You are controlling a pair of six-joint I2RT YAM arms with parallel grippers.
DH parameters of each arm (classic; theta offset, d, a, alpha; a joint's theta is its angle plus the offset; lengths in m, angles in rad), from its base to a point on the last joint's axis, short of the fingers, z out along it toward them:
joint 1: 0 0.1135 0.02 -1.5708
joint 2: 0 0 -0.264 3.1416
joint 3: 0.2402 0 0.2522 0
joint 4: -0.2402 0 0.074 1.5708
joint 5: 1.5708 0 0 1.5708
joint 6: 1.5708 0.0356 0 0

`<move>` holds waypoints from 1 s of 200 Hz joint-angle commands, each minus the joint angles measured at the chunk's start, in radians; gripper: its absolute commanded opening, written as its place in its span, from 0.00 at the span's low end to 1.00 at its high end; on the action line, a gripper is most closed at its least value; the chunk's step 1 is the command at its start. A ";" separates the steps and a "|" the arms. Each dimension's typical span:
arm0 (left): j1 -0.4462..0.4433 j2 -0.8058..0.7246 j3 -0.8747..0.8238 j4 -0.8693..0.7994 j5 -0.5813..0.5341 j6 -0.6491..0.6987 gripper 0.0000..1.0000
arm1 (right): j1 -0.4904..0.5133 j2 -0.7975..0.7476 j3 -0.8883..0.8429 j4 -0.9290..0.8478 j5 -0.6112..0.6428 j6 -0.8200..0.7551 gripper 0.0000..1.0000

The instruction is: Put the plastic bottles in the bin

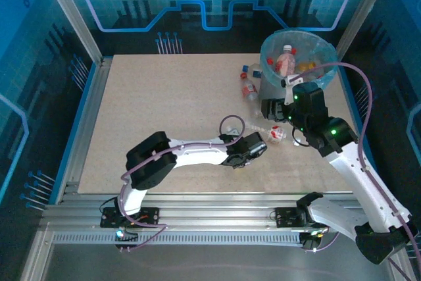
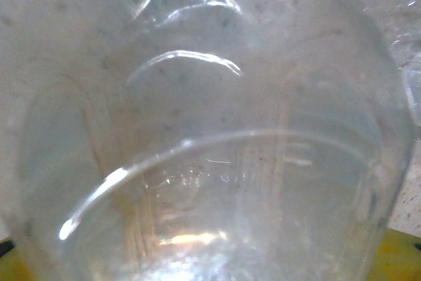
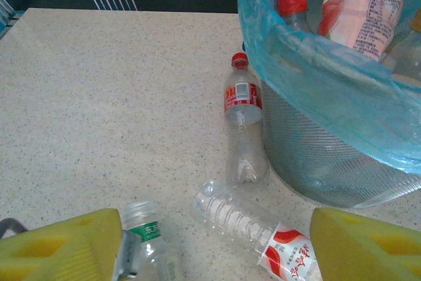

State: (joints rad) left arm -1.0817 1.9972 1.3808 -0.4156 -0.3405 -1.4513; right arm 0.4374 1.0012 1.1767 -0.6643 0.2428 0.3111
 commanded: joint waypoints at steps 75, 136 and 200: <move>0.004 -0.465 -0.299 0.264 -0.287 0.598 0.56 | 0.120 0.125 0.129 0.009 0.055 0.019 0.76; 0.003 -0.662 -0.391 0.420 -0.215 1.099 0.52 | 0.148 0.145 0.144 0.079 -0.084 -0.014 0.77; 0.003 -0.866 -0.520 0.512 0.002 1.421 0.51 | 0.130 0.064 0.094 0.183 -0.356 -0.058 0.77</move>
State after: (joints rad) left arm -1.0771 1.2079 0.9100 0.0235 -0.4576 -0.2134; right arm 0.5747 1.1007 1.2835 -0.5735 0.0463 0.2760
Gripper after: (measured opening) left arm 0.568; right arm 0.770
